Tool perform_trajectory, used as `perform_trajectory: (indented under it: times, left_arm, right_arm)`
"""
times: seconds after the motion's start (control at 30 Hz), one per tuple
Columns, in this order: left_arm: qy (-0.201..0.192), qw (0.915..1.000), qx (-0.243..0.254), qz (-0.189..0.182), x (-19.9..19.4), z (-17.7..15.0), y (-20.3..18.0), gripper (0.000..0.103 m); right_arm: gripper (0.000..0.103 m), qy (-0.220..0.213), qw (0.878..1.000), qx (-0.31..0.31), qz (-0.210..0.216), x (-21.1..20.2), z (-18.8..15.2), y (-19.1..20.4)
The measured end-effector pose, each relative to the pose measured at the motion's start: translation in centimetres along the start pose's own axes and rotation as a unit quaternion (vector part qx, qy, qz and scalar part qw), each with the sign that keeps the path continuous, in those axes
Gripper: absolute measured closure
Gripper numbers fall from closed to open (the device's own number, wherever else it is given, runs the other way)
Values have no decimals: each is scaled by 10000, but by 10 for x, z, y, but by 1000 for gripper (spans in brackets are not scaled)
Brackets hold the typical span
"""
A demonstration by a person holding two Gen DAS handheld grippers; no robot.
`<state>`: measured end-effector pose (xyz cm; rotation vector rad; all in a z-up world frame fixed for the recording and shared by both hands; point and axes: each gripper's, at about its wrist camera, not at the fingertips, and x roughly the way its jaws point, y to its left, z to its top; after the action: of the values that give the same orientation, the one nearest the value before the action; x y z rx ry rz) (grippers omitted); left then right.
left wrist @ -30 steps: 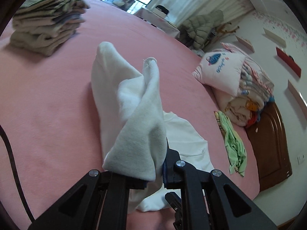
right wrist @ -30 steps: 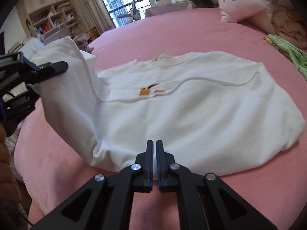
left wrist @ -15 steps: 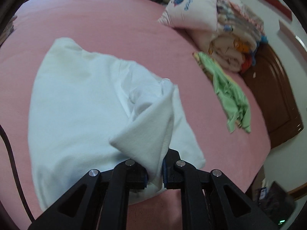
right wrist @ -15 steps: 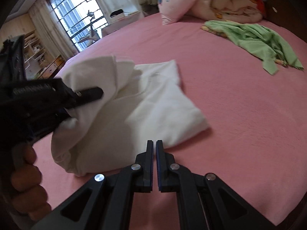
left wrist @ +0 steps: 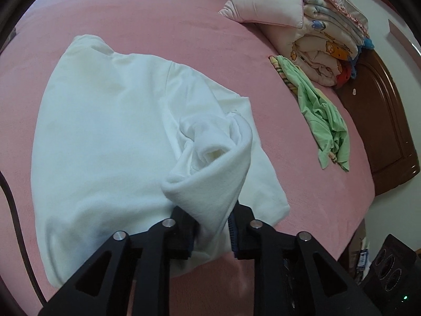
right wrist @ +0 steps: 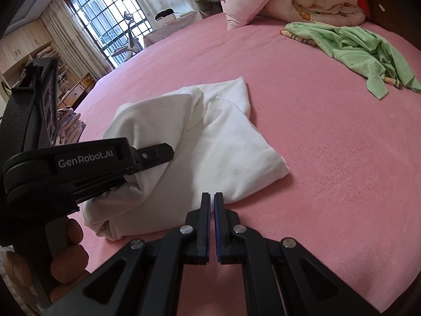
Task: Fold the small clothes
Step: 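Open the left tool while the right tool moves over the folded shirt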
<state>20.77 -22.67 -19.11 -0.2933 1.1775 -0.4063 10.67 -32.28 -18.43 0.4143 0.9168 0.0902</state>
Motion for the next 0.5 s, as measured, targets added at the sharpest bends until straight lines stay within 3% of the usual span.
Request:
perform_trajectory:
  times: [0.07,0.13,0.3,0.4,0.43,0.5]
  left_arm:
    - [89,9996,-125,-252,-6,-1,0,61]
    - [111,9989,-189,-407,-16,-3,-1,53]
    - [-41,9991,8,-421,-56,-14,5,44]
    - [-204,9996,97,-153,-80,-23,25,39]
    - [-262,9996,129,-15,-86,-28,32,39]
    - [-349,9989,174,259,-97,-38,51,38]
  right_arm:
    - [100,-10,10000,-62,8,-4,1,3]
    - [100,1,9999,-110,21,-6,4,3]
    - [100,17,9997,-126,191,-15,11,2]
    - [98,27,9995,-105,285,-21,19,0]
    - [95,18,9994,-98,319,-23,22,0]
    - [69,-7,9991,-26,418,-27,29,-3]
